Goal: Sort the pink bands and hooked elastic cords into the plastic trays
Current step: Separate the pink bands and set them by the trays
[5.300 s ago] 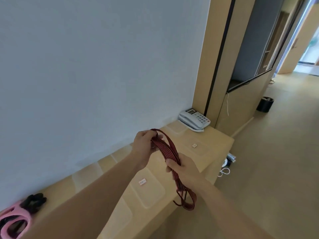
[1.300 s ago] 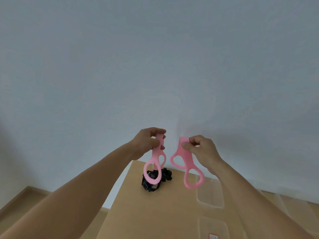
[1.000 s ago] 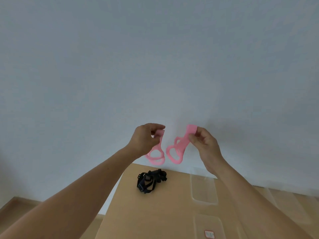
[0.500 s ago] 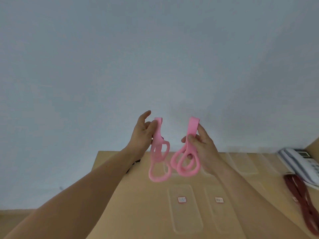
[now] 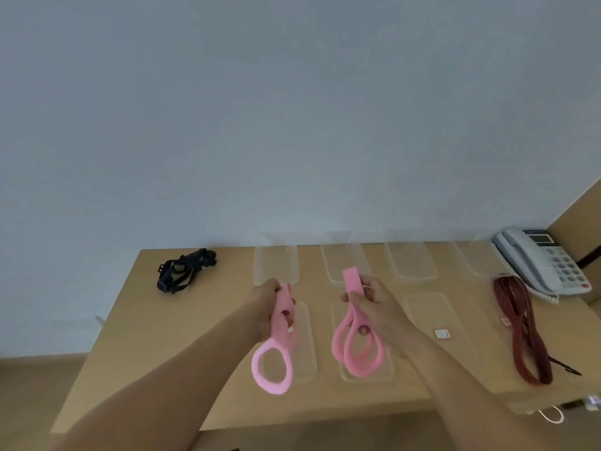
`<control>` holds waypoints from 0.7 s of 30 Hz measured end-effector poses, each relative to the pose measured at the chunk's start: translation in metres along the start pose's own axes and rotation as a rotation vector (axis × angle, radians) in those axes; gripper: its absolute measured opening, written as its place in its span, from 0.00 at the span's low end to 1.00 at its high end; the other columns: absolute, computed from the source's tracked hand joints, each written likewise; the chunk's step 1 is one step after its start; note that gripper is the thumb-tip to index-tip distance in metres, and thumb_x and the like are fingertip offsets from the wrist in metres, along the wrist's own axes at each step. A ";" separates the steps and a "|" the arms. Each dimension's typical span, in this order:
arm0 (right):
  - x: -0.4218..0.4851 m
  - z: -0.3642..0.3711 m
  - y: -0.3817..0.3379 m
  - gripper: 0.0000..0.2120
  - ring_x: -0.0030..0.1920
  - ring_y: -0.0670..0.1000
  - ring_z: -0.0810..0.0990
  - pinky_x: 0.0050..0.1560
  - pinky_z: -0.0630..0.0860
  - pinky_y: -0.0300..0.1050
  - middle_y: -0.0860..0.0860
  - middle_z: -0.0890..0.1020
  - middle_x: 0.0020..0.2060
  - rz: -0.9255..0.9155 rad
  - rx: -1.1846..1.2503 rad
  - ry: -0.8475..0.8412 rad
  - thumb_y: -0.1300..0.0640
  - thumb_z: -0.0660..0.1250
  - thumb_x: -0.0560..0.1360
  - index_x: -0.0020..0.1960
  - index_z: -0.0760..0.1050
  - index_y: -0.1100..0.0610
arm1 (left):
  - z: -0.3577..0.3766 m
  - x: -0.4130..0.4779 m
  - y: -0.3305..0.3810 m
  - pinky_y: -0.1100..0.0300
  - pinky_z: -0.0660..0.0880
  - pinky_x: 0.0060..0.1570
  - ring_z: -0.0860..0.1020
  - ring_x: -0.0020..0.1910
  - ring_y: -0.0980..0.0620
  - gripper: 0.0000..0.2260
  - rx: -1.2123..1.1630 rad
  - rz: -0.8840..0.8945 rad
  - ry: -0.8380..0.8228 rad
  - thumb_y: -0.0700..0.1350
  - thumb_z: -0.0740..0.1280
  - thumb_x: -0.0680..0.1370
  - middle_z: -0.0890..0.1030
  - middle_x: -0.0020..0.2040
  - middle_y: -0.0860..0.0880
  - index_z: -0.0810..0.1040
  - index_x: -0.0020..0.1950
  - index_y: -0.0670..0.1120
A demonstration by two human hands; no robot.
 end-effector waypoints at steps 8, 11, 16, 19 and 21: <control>0.027 -0.016 0.053 0.13 0.33 0.55 0.78 0.27 0.72 0.45 0.61 0.79 0.50 0.129 -0.210 -0.070 0.60 0.62 0.78 0.62 0.69 0.53 | -0.005 0.036 -0.031 0.58 0.65 0.30 0.67 0.26 0.48 0.11 0.142 0.093 0.249 0.31 0.59 0.74 0.68 0.27 0.46 0.70 0.32 0.39; 0.039 -0.017 0.074 0.14 0.33 0.53 0.78 0.28 0.74 0.45 0.58 0.78 0.48 0.195 -0.237 -0.067 0.59 0.62 0.77 0.62 0.69 0.53 | -0.005 0.053 -0.033 0.60 0.66 0.27 0.69 0.22 0.49 0.12 0.236 0.129 0.235 0.31 0.58 0.74 0.72 0.27 0.44 0.72 0.32 0.38; 0.059 -0.014 0.091 0.23 0.46 0.52 0.81 0.40 0.79 0.44 0.51 0.80 0.52 0.189 -0.396 -0.077 0.59 0.63 0.78 0.72 0.65 0.51 | -0.011 0.078 -0.032 0.53 0.77 0.45 0.78 0.46 0.44 0.14 0.526 0.200 0.292 0.38 0.65 0.78 0.77 0.53 0.42 0.70 0.64 0.42; 0.060 -0.014 0.093 0.30 0.56 0.54 0.79 0.52 0.74 0.45 0.51 0.77 0.61 0.148 -0.700 -0.095 0.55 0.63 0.78 0.77 0.57 0.47 | -0.016 0.081 -0.031 0.51 0.72 0.59 0.75 0.59 0.42 0.23 0.775 0.298 0.342 0.41 0.66 0.78 0.75 0.63 0.41 0.66 0.73 0.42; 0.060 -0.016 0.089 0.27 0.55 0.56 0.78 0.52 0.75 0.49 0.52 0.77 0.58 0.072 -0.940 -0.014 0.53 0.62 0.77 0.75 0.61 0.49 | -0.017 0.077 -0.030 0.51 0.66 0.66 0.68 0.67 0.41 0.25 0.968 0.369 0.394 0.44 0.66 0.78 0.71 0.68 0.41 0.65 0.74 0.43</control>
Point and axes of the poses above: each hand's wrist, its own x-axis towards the middle knuckle, its own z-axis out of the palm, y = z × x, the point moved 6 cm from there along x, towards the middle knuckle
